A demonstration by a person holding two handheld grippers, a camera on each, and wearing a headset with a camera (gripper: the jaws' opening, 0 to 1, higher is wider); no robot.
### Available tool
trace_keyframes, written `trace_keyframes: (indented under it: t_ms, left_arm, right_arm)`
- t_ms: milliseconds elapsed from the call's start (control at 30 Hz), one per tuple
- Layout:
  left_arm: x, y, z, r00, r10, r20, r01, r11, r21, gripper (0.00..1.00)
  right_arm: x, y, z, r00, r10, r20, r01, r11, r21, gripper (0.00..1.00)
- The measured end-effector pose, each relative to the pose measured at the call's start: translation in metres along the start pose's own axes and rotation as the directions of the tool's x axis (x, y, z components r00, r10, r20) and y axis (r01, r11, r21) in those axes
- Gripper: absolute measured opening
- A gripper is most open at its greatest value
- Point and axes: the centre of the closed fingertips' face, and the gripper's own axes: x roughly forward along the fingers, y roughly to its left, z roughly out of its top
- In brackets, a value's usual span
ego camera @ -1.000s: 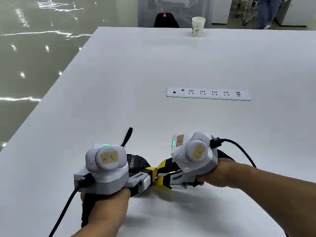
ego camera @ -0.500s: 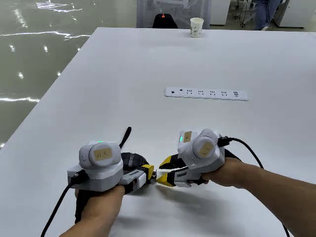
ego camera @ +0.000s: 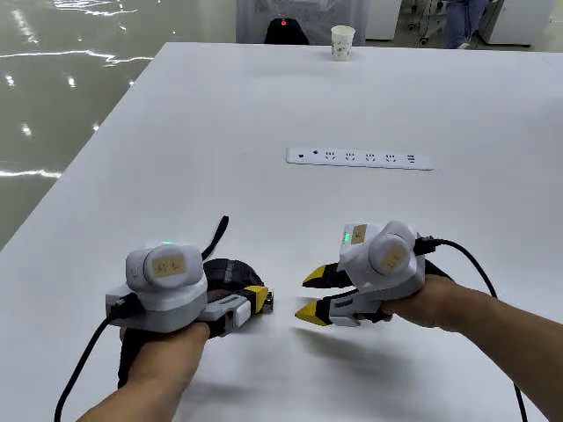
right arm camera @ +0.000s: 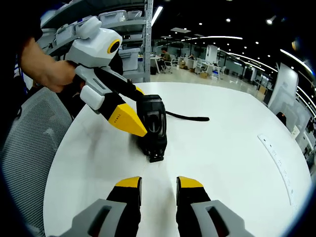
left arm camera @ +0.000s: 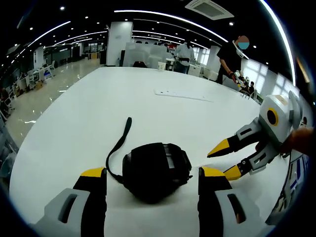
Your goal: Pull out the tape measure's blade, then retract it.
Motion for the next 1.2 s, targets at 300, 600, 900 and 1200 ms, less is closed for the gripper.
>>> trace_keyframes:
  t_ms: [300, 600, 900, 1200]
  left_arm:
    - [-0.011, 0.004, 0.000, 0.9997, -0.021, 0.010, 0.020, 0.999, 0.035, 0.76]
    - [-0.022, 0.006, 0.001, 0.9987, -0.045, 0.025, 0.043, 0.996, 0.081, 0.80]
    - [-0.034, 0.004, -0.003, 0.9954, -0.091, 0.030, 0.087, 0.988, 0.130, 0.84]
    - [-0.046, -0.003, -0.005, 0.9869, -0.157, 0.039, 0.148, 0.974, 0.171, 0.86]
  right_arm:
    - [-0.020, 0.001, -0.002, 0.9982, -0.051, 0.030, 0.049, 0.998, 0.041, 0.31]
    - [-0.042, 0.004, -0.014, 0.9943, -0.100, 0.038, 0.094, 0.987, 0.133, 0.39]
    - [-0.061, 0.009, -0.025, 0.9878, -0.149, 0.046, 0.138, 0.973, 0.183, 0.46]
    - [-0.078, 0.015, -0.030, 0.9808, -0.187, 0.054, 0.172, 0.963, 0.209, 0.51]
